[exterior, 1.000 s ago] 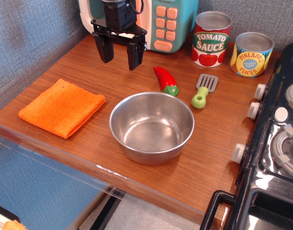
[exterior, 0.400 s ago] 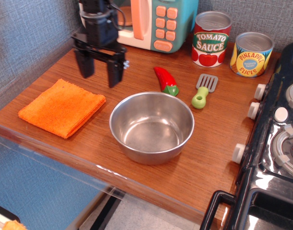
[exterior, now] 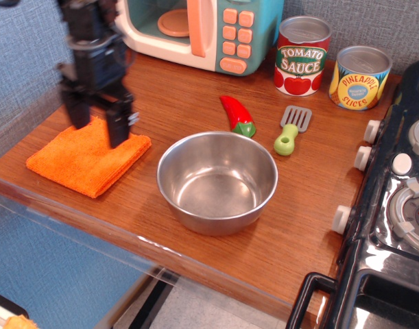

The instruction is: Place the sponge next to the pepper.

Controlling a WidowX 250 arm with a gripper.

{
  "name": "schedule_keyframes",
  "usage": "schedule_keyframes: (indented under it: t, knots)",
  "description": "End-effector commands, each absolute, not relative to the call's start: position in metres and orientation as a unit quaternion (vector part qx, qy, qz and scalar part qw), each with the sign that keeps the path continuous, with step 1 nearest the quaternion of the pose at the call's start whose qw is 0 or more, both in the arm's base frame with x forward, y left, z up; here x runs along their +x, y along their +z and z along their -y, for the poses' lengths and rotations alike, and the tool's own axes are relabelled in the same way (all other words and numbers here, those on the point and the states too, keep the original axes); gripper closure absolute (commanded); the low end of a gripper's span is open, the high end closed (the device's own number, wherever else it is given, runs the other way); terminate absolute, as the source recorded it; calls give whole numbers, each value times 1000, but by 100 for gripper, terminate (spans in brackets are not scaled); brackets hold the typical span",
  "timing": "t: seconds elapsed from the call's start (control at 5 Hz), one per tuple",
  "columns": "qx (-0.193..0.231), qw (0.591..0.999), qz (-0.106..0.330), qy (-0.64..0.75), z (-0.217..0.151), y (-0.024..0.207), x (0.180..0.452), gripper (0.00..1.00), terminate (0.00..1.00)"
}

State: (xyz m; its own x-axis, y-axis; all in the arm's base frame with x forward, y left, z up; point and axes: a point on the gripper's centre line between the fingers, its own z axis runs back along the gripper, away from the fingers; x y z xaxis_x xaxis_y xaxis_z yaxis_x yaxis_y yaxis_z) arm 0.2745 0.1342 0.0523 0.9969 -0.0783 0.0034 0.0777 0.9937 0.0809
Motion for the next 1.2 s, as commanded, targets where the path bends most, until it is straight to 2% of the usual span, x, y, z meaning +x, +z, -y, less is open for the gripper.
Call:
schedule_keyframes:
  t: [0.0, 0.2, 0.6, 0.8, 1.0]
  knots:
    - [45, 998, 34, 14, -165, 39, 268, 0, 0]
    - [23, 999, 47, 17, -168, 27, 270, 0, 0]
    - [4, 999, 30, -22, -156, 1, 274, 0, 0]
    - [8, 1000, 21, -12, -154, -7, 283, 0, 0]
    - [-5, 999, 45, 9, -162, -1, 315, 0, 0]
